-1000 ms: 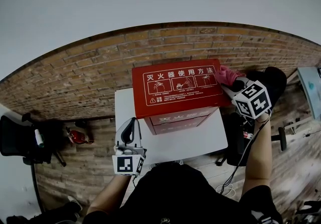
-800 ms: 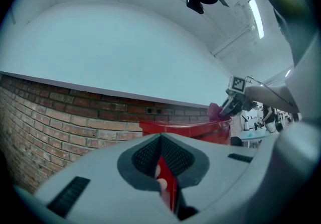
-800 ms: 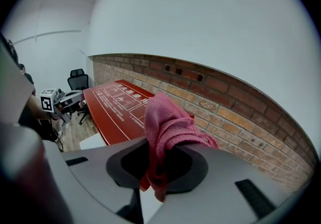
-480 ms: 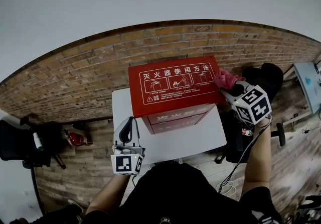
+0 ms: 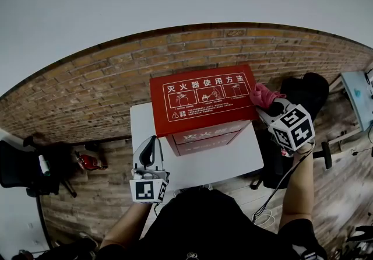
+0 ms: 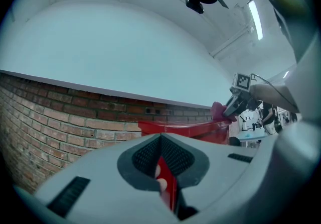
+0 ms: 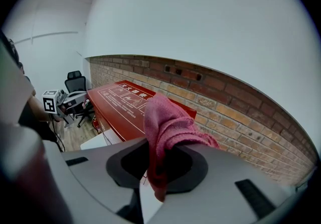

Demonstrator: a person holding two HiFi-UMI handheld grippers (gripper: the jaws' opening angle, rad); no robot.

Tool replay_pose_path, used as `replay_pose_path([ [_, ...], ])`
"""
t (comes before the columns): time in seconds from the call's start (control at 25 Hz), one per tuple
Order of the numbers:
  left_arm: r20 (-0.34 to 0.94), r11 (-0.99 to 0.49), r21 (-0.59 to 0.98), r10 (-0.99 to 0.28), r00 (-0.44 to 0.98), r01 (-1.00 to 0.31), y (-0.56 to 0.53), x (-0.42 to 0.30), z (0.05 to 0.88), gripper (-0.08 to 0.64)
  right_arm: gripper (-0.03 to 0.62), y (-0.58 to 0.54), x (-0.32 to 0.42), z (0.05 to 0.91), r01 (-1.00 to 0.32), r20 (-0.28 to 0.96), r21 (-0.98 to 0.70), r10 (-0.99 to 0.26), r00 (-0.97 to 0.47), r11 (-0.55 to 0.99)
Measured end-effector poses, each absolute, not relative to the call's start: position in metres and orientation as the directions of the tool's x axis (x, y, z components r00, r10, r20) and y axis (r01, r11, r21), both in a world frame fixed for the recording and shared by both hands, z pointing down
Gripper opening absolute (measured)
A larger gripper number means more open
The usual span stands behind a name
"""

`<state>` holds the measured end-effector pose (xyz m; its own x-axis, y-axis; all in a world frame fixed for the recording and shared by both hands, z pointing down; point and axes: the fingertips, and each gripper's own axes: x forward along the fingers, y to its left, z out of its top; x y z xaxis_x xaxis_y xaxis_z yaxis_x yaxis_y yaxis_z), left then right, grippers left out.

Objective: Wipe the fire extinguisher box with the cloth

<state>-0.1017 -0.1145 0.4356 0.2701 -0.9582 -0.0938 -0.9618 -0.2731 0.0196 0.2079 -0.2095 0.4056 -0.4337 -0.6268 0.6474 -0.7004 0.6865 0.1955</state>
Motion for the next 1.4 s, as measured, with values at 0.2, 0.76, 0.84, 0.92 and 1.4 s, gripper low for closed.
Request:
replay_pose_path([
  [0.2,-0.094,-0.276,0.016,-0.957,0.273,-0.961,-0.115,-0.102,0.437,0.034,0.074,-0.207,0.198,0.403,-0.703,0.634,0.173,-0.625,-0.457,0.689],
  [0.76,-0.099,-0.283,0.026,-0.955,0.28,-0.959,-0.115,-0.102,0.435,0.034,0.074,-0.196,0.161,0.402,-0.672,0.616,0.126,-0.588,-0.524,0.73],
  [0.84,-0.094,-0.287,0.018,-0.954,0.284,-0.958,-0.115,-0.101,0.436,0.034,0.074,-0.195,0.157,0.402,-0.667,0.615,0.124,-0.584,-0.529,0.735],
  [0.92,-0.094,-0.284,0.027,-0.955,0.28,-0.959,-0.115,-0.101,0.436,0.034,0.074,-0.195,0.155,0.402,-0.664,0.614,0.122,-0.582,-0.533,0.738],
  [1.4,-0.096,-0.278,0.039,-0.957,0.274,-0.96,-0.115,-0.101,0.435,0.034,0.074,-0.191,0.142,0.402,-0.644,0.606,0.123,-0.571,-0.554,0.755],
])
